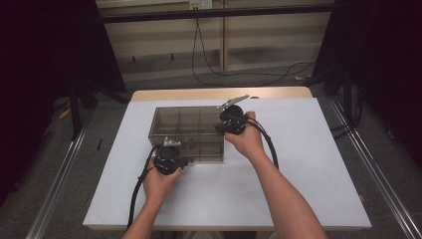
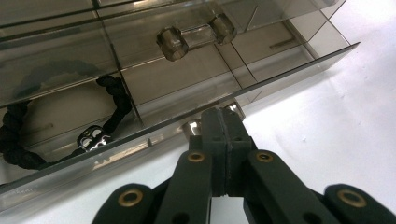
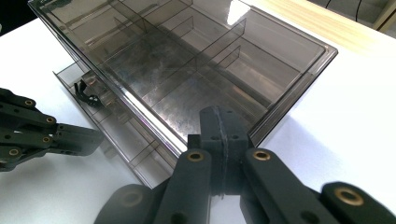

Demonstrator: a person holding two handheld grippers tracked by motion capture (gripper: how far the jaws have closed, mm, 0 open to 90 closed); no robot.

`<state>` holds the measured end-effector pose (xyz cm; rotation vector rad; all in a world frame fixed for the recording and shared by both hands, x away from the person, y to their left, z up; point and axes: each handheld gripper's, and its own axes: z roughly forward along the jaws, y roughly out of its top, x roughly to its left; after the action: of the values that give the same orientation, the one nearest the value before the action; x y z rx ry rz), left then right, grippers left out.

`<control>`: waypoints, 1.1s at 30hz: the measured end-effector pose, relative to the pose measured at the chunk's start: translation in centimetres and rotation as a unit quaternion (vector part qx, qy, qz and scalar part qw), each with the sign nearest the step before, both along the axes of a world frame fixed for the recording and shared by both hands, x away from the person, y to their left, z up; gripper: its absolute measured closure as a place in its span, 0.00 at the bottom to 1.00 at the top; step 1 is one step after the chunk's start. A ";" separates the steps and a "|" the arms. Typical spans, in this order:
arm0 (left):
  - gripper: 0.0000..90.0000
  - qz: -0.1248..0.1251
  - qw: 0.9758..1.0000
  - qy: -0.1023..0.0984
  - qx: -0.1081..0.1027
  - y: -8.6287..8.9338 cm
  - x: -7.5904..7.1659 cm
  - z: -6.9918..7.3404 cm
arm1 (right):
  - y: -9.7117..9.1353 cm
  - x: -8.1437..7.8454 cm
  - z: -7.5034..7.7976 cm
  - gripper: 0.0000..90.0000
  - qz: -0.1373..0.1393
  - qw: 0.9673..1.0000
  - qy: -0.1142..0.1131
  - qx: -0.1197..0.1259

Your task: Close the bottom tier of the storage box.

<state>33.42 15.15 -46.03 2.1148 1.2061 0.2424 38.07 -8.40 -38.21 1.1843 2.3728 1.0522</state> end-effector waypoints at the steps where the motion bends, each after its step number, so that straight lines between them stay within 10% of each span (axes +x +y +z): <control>1: 1.00 0.001 1.000 -0.002 0.001 0.0 0.0 0.0 | 0.0 0.0 0.0 1.00 0.000 1.000 0.000 0.000; 33: 1.00 0.009 1.000 -0.014 0.000 -0.3 0.4 -0.2 | 0.0 0.0 0.0 1.00 -0.002 1.000 0.000 0.000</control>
<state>33.80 14.86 -46.21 2.0940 1.2090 0.2802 38.06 -8.39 -38.21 1.1888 2.3706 1.0517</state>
